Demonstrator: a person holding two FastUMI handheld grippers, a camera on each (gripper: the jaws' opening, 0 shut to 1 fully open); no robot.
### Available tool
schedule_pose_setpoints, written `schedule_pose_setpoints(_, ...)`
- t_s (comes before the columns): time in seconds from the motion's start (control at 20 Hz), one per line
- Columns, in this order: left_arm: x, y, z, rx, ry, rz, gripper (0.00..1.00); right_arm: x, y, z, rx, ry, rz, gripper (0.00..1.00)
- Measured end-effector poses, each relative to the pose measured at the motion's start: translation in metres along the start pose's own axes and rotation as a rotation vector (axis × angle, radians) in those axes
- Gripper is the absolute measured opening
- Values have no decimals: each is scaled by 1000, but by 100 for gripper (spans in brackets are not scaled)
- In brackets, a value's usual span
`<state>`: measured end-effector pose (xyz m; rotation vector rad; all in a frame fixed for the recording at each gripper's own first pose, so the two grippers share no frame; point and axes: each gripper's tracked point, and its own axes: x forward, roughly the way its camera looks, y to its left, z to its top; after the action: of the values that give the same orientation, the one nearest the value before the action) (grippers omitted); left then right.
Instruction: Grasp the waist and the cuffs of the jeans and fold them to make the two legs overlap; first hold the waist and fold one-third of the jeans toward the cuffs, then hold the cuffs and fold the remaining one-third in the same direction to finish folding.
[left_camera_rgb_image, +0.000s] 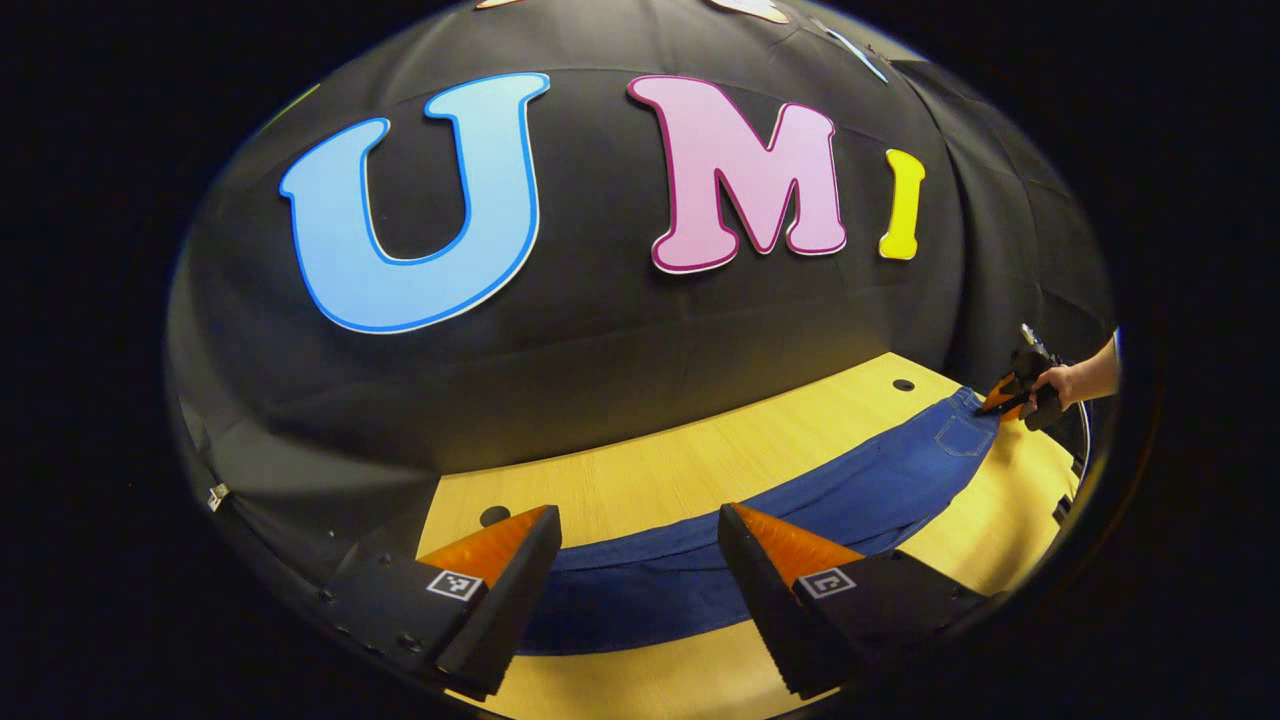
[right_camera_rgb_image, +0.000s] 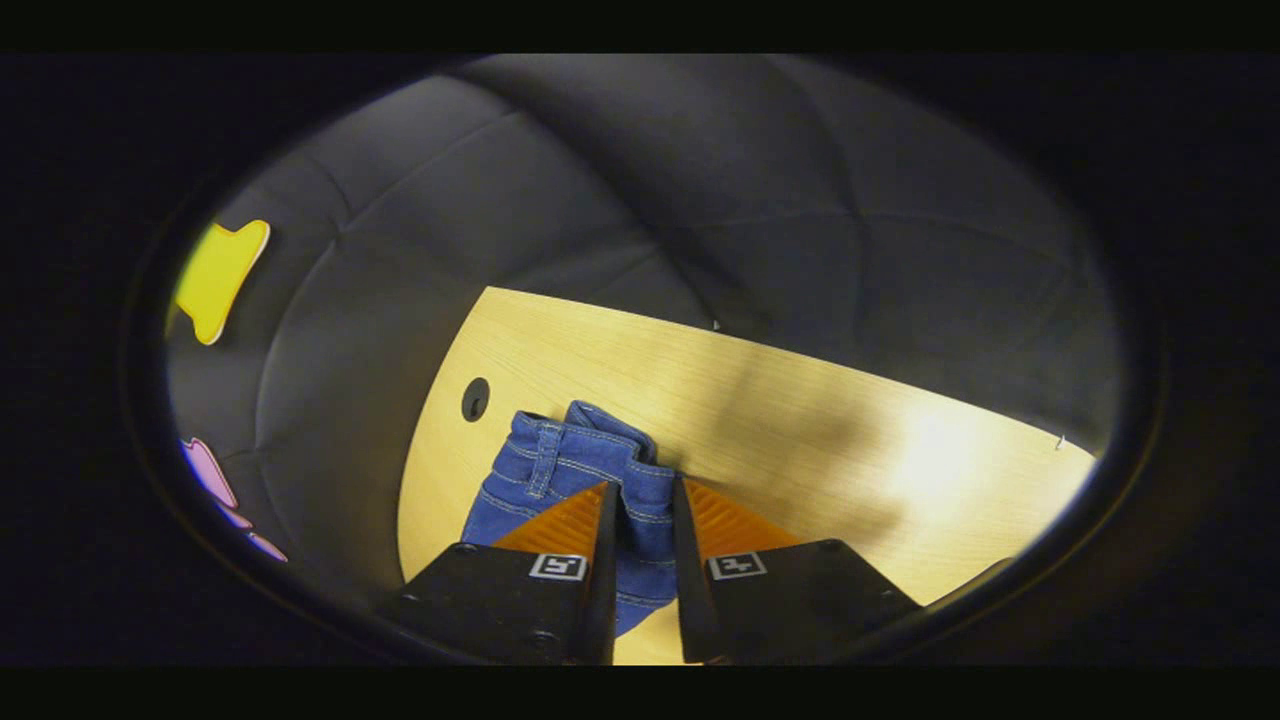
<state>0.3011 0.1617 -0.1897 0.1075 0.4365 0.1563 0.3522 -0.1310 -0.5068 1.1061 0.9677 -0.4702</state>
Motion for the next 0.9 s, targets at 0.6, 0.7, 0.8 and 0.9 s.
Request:
schedule_pose_setpoints(0.6, -48, 30, -15, -93, -56, -60, 99, -92, 116, -23, -439, -236, 197, 15)
schedule_pose_setpoints(0.7, -62, 53, -22, -105, -60, -54, 99, -124, 145, -42, -525, -271, 236, 15)
schedule_pose_setpoints(0.8, -77, 73, -30, -110, -66, -43, 99, -155, 168, -64, -575, -297, 293, 15)
schedule_pose_setpoints(0.9, -90, 91, -41, -113, -66, -30, 99, -182, 189, -82, -618, -310, 344, 14)
